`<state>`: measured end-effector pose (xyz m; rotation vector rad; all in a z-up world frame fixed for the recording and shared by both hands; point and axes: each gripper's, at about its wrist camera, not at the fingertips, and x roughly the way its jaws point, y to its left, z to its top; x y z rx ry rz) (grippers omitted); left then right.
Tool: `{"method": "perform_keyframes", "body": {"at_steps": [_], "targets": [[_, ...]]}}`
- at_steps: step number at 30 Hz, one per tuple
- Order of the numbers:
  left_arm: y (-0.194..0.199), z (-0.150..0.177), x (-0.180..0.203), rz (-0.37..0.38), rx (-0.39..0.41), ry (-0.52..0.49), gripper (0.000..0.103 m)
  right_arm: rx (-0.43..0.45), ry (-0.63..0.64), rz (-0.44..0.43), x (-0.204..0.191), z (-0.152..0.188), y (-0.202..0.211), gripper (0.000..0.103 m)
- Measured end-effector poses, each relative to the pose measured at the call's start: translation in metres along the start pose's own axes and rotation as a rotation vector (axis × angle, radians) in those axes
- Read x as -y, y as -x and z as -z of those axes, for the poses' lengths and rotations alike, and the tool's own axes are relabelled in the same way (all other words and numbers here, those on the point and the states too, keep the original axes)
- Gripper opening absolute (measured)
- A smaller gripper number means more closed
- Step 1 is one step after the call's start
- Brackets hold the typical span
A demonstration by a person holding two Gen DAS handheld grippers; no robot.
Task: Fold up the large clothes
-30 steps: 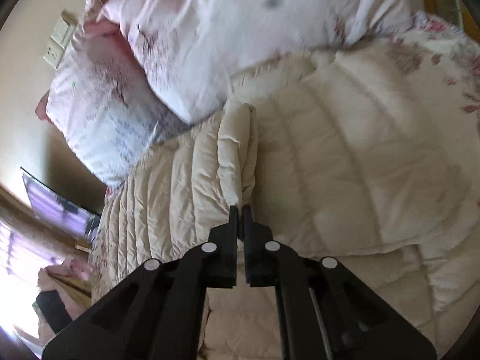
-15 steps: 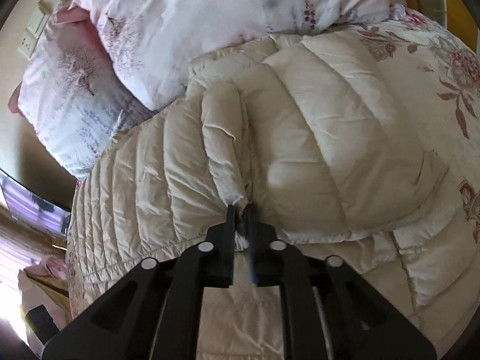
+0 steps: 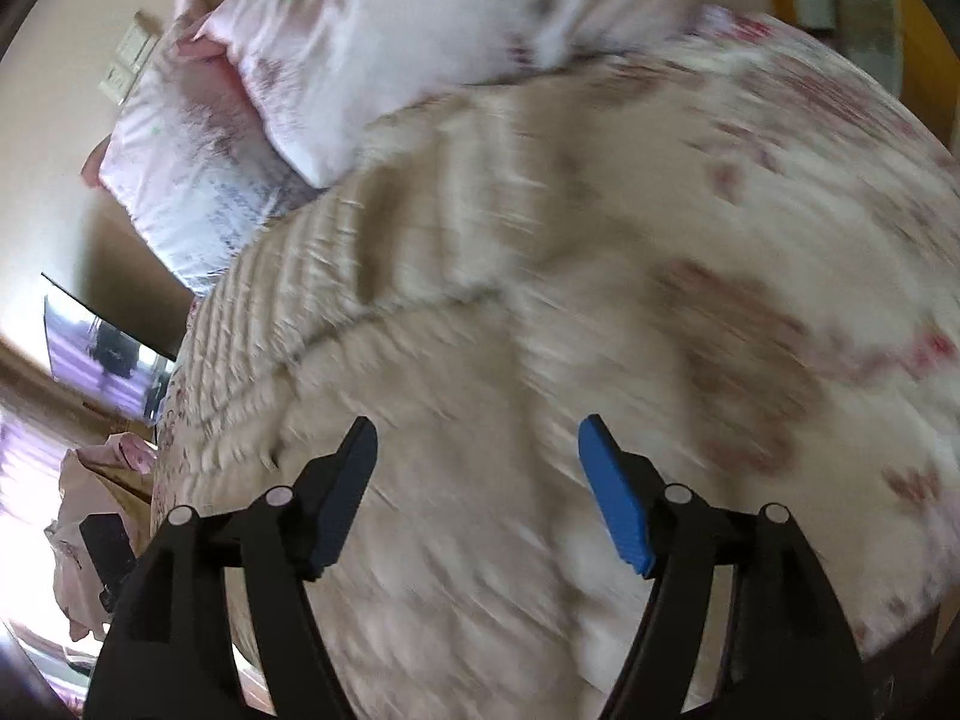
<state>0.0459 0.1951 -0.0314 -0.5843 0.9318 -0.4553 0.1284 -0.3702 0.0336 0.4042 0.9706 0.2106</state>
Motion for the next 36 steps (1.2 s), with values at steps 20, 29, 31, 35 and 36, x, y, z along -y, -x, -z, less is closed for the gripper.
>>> {"method": "perform_keyframes", "body": {"at_steps": [20,29,31,35,36], "targets": [[0.024,0.081,-0.002,0.087,-0.052,0.058,0.063,-0.265,-0.111,-0.098,0.094,0.113,0.038,0.072],[0.0,0.089,-0.021,0.132,-0.066,0.104,0.06,-0.256,-0.173,-0.317,0.106,0.132,0.011,0.056],[-0.001,0.092,-0.021,0.156,-0.068,0.101,0.053,-0.266,-0.162,-0.322,0.102,0.136,0.009,0.042],[0.005,0.092,-0.016,0.197,-0.059,0.083,0.024,-0.238,-0.101,-0.335,0.087,0.136,0.024,0.023],[0.008,0.092,-0.014,0.211,-0.052,0.078,0.018,-0.228,-0.085,-0.337,0.084,0.135,0.028,0.021]]}}
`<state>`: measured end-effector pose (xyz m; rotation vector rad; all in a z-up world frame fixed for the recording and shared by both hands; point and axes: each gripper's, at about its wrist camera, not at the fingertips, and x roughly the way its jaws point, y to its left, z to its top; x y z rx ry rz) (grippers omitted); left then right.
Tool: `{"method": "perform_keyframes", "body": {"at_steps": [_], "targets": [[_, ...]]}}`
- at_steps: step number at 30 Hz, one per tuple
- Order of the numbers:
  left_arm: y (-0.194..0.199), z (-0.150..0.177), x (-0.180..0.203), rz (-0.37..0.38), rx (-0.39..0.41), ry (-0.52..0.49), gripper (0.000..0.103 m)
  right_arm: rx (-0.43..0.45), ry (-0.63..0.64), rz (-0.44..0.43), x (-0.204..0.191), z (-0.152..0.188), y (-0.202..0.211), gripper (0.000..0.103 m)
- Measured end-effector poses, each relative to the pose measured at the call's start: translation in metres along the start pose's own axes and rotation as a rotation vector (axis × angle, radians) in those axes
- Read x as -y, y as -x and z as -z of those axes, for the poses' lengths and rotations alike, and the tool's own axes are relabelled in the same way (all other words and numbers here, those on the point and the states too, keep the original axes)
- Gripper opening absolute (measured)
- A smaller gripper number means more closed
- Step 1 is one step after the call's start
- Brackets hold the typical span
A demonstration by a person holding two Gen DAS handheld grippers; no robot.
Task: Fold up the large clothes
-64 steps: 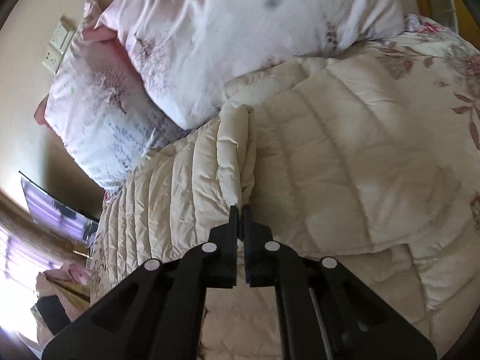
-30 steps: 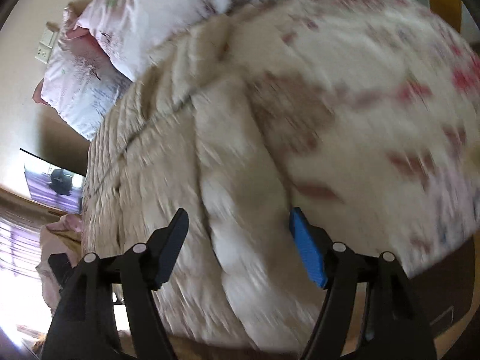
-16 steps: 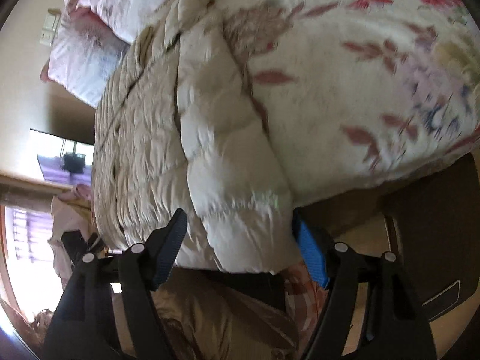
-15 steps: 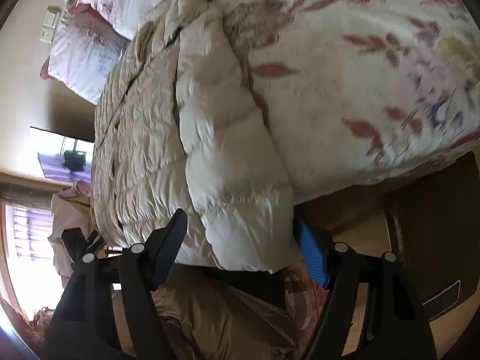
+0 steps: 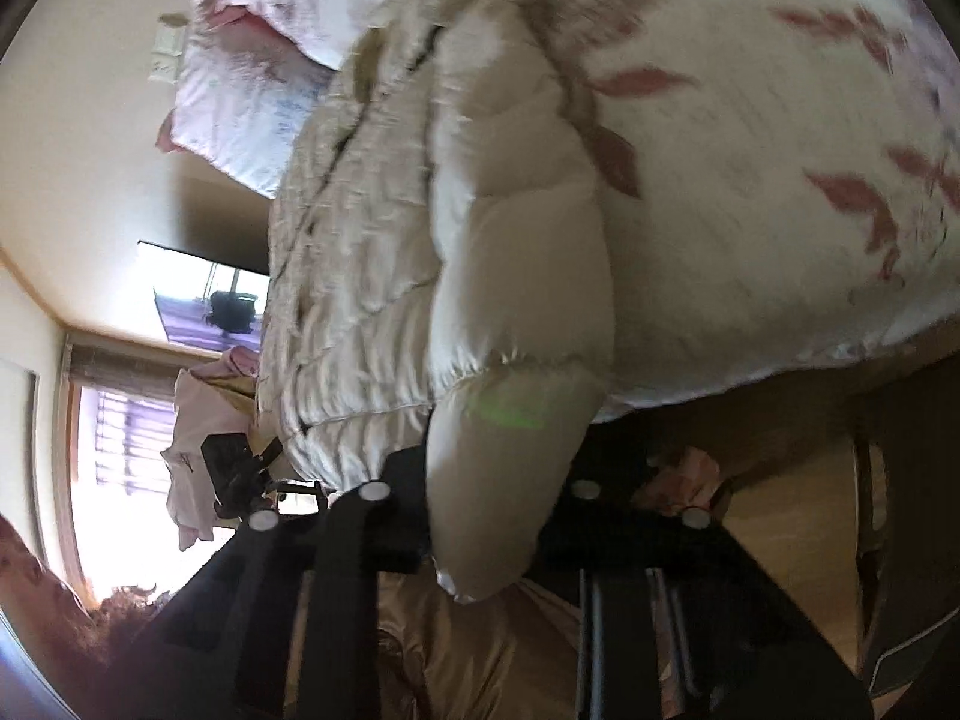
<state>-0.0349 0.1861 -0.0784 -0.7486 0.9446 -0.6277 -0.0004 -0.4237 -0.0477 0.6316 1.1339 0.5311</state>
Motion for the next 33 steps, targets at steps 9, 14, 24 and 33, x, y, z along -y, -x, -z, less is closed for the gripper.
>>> {"method": "perform_keyframes", "body": {"at_steps": [9,14,24,33], "targets": [[0.037,-0.024,0.041,0.057,0.134,-0.13,0.01,0.14,0.185,0.01,-0.067,-0.006,0.022,0.016],[0.048,-0.048,0.061,0.009,0.2,-0.184,0.01,0.298,0.244,0.015,-0.09,-0.022,0.046,0.016],[0.046,-0.131,0.081,-0.139,0.34,-0.148,0.01,0.6,0.353,0.191,-0.154,-0.074,0.055,0.016],[0.023,-0.225,0.079,-0.159,0.399,-0.072,0.01,0.708,0.336,0.257,-0.174,-0.159,0.026,0.016]]}}
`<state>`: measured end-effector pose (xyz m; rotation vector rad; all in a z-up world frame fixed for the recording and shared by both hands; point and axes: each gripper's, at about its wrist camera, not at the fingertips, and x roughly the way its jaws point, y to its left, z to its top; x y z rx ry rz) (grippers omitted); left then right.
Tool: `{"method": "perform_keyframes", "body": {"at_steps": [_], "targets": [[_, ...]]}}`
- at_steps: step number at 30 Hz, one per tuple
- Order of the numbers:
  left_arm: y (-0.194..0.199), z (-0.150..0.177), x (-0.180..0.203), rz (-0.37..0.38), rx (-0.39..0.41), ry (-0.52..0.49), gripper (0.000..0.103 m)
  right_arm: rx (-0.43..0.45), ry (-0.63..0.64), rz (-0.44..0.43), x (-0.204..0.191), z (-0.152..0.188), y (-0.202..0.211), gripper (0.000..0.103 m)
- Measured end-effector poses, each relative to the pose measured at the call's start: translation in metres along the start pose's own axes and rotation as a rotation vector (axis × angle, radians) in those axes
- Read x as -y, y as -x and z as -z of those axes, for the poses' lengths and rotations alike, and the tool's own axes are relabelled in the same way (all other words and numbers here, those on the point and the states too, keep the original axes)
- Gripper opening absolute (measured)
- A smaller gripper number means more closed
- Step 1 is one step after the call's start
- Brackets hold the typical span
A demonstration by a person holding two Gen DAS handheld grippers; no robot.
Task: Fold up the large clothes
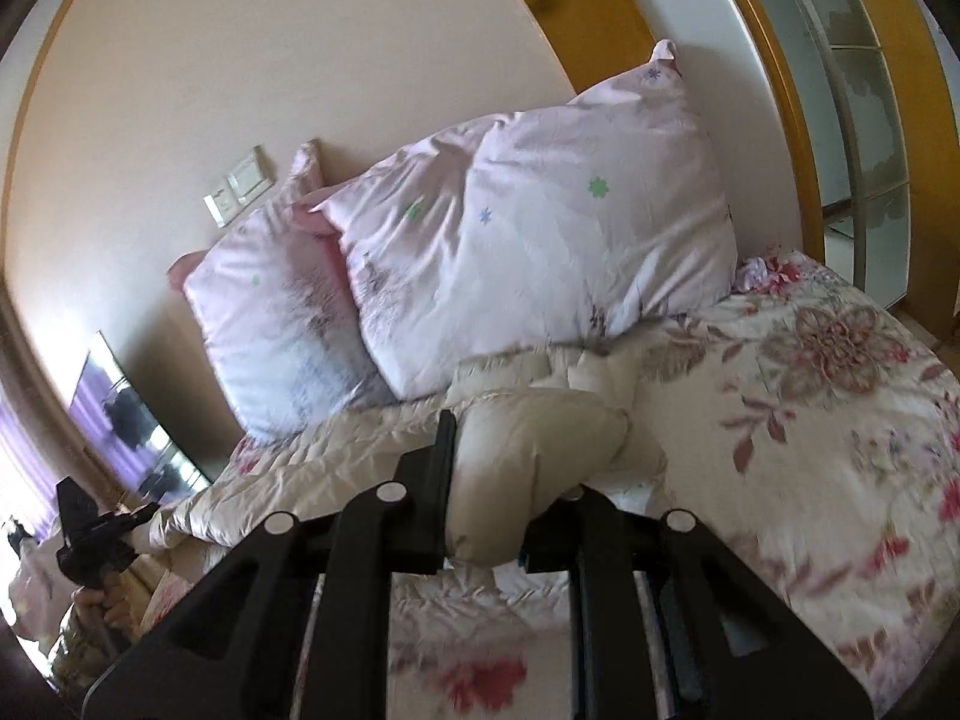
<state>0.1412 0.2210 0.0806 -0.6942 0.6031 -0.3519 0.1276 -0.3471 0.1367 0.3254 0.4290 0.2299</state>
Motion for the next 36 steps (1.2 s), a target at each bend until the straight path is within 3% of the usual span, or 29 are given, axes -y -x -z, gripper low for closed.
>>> {"method": "perform_keyframes", "body": {"at_steps": [8,15,18,20,23,26,29,32,36], "targets": [[-0.064,-0.04,-0.019,-0.033,-0.007,0.052,0.01,-0.036,-0.072,0.057,0.01,-0.023,-0.092,0.018],[-0.117,-0.054,-0.053,-0.035,-0.051,0.17,0.01,-0.117,-0.154,0.114,0.03,-0.022,-0.162,0.024],[-0.132,-0.056,-0.063,-0.014,-0.067,0.205,0.011,-0.143,-0.213,0.119,0.043,-0.024,-0.185,0.033],[-0.141,-0.059,-0.068,0.009,-0.072,0.228,0.012,-0.158,-0.252,0.114,0.05,-0.027,-0.199,0.049],[-0.152,-0.064,-0.075,0.055,-0.081,0.268,0.026,-0.166,-0.316,0.093,0.061,-0.035,-0.218,0.068],[-0.157,-0.071,-0.082,0.097,-0.06,0.322,0.049,-0.152,-0.361,0.079,0.07,-0.044,-0.23,0.073],[-0.149,-0.078,-0.088,0.116,-0.006,0.348,0.062,-0.125,-0.367,0.091,0.077,-0.05,-0.228,0.073],[-0.133,-0.08,-0.092,0.101,0.031,0.338,0.063,-0.123,-0.336,0.138,0.083,-0.049,-0.216,0.073],[-0.118,-0.069,-0.093,0.02,-0.014,0.276,0.063,-0.191,-0.255,0.221,0.088,-0.036,-0.198,0.073]]}}
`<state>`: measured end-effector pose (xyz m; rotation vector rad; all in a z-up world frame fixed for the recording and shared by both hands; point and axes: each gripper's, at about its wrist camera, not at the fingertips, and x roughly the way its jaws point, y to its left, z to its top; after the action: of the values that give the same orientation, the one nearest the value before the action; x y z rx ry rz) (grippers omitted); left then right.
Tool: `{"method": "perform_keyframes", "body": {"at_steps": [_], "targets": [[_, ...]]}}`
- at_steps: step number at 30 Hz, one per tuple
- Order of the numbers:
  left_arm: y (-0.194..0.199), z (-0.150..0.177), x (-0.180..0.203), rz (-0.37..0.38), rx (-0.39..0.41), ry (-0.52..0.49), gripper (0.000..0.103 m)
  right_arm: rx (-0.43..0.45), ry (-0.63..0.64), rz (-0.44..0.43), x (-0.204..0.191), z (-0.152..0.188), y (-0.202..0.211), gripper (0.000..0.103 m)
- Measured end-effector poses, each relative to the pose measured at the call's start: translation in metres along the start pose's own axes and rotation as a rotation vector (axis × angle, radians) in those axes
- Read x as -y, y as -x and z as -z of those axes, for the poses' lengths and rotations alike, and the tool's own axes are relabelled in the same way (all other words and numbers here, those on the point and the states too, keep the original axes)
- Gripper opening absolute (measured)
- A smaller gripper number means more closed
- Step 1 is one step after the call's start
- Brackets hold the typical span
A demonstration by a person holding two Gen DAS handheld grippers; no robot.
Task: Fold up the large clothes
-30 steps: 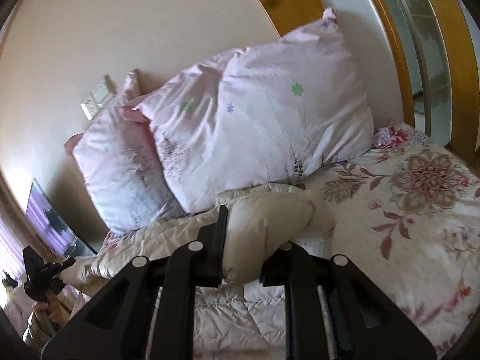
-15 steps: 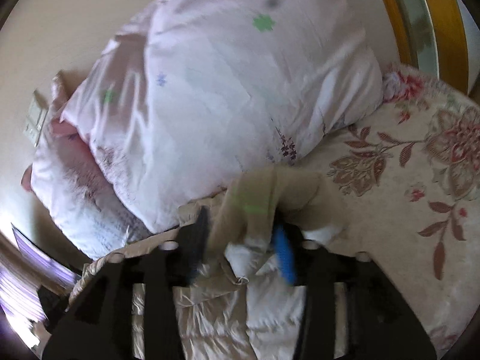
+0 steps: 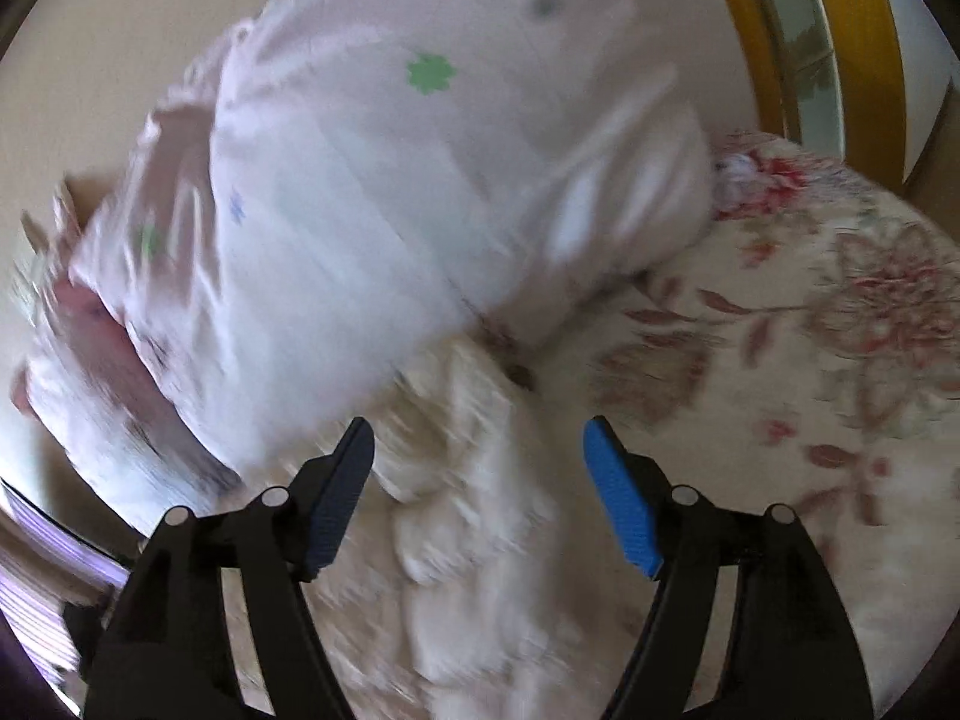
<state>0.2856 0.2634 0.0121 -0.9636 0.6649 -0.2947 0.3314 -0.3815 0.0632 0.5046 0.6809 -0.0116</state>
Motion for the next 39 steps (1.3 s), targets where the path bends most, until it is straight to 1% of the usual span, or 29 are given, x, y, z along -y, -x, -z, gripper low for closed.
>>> {"method": "perform_keyframes", "body": {"at_steps": [2,4,6,9,10,12,13,14,15,16,17,18,19,21,25,27,34,39], "targets": [[0.004,0.009,-0.001,-0.037,-0.026,-0.028,0.062,-0.032,0.025,0.017,0.005,0.009,0.003,0.07],[0.006,0.018,-0.003,-0.053,-0.054,-0.045,0.061,-0.066,0.044,0.023,0.009,0.019,0.005,0.069],[0.006,0.028,-0.003,-0.074,-0.084,-0.063,0.058,-0.09,0.058,0.03,0.013,0.029,0.006,0.068],[0.003,0.041,-0.004,-0.088,-0.118,-0.083,0.052,-0.118,0.073,0.019,0.018,0.041,0.008,0.062],[0.001,0.046,-0.002,-0.093,-0.127,-0.095,0.051,-0.122,0.077,0.015,0.017,0.044,0.008,0.058],[-0.004,0.054,0.002,-0.109,-0.142,-0.125,0.044,-0.136,0.091,0.009,0.014,0.048,0.005,0.047],[-0.005,0.057,0.004,-0.118,-0.145,-0.141,0.042,-0.14,0.098,0.004,0.011,0.05,0.004,0.035],[-0.007,0.06,0.007,-0.131,-0.146,-0.159,0.033,-0.14,0.104,0.0,0.009,0.05,0.004,0.025],[-0.009,0.063,0.01,-0.153,-0.148,-0.186,0.023,-0.135,0.111,-0.006,0.006,0.051,0.005,0.021],[-0.01,0.064,0.012,-0.164,-0.148,-0.2,0.02,-0.116,0.121,-0.018,0.002,0.052,0.009,0.016],[-0.011,0.065,0.015,-0.175,-0.144,-0.215,0.014,-0.099,0.126,-0.029,0.0,0.052,0.012,0.013],[-0.012,0.065,0.017,-0.193,-0.135,-0.234,0.011,-0.07,0.131,-0.042,-0.003,0.052,0.018,0.012],[-0.012,0.064,0.019,-0.21,-0.125,-0.249,0.01,-0.045,0.132,-0.042,-0.004,0.051,0.022,0.011],[-0.014,0.062,0.022,-0.241,-0.107,-0.266,0.007,-0.019,0.123,-0.018,-0.003,0.049,0.023,0.01],[-0.023,0.059,0.019,-0.284,-0.099,-0.268,0.007,-0.068,0.064,0.06,0.013,0.052,0.001,0.008],[-0.027,0.06,0.016,-0.3,-0.101,-0.265,0.007,-0.078,0.065,0.09,0.016,0.057,-0.006,0.008],[-0.036,0.064,0.007,-0.327,-0.108,-0.235,0.007,-0.099,0.145,0.183,0.003,0.065,-0.03,0.009],[-0.037,0.073,0.002,-0.345,-0.093,-0.224,0.007,-0.121,0.187,0.228,-0.002,0.07,-0.046,0.01]]}}
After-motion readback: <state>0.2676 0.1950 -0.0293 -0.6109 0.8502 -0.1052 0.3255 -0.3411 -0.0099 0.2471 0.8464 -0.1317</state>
